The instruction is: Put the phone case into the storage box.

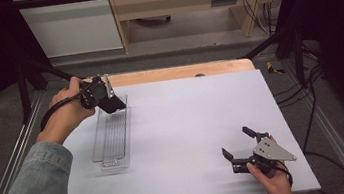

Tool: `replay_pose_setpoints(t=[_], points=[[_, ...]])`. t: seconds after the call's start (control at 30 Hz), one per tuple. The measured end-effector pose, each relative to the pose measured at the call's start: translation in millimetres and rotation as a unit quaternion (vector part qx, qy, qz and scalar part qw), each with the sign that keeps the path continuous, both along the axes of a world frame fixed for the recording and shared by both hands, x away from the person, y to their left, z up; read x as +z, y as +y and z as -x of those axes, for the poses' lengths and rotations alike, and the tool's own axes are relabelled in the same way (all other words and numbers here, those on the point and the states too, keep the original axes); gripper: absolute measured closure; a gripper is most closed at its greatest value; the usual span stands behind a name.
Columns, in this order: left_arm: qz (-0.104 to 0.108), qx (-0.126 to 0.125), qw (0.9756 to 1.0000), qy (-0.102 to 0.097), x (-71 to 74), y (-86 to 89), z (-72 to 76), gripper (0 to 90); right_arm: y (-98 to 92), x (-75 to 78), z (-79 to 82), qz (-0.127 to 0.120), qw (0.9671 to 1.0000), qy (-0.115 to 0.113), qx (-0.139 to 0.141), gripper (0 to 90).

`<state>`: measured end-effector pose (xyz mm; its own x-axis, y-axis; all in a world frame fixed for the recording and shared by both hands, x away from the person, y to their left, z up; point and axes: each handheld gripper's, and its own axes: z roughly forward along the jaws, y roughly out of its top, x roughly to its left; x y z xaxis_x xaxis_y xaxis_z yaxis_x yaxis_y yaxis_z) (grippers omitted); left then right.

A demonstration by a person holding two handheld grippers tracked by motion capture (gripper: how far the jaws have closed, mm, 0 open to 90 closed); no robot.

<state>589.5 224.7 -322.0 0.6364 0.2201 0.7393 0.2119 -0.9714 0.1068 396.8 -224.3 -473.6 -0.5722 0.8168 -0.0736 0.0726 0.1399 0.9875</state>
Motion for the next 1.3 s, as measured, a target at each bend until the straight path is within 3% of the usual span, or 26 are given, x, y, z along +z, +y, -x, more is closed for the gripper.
replay_pose_setpoints(t=[0.57, 0.77, 1.3], points=[[-0.012, -0.007, 0.9999, 0.003, -3.5, -3.4, -0.6, 83.8, -0.2, 0.0, -0.1, -0.003, 1.0000, 0.001, 0.000, 3.1], [-0.001, -0.008, 1.0000, 0.002, -3.0, -3.9, -1.4, 83.8, -0.4, 0.0, -0.2, -0.003, 1.0000, 0.001, 0.000, 3.1], [-0.002, -0.017, 0.9998, 0.007, -7.8, -7.8, -6.2, 83.7, 0.4, -0.6, -0.4, -0.002, 1.0000, 0.003, 0.002, 3.1]])
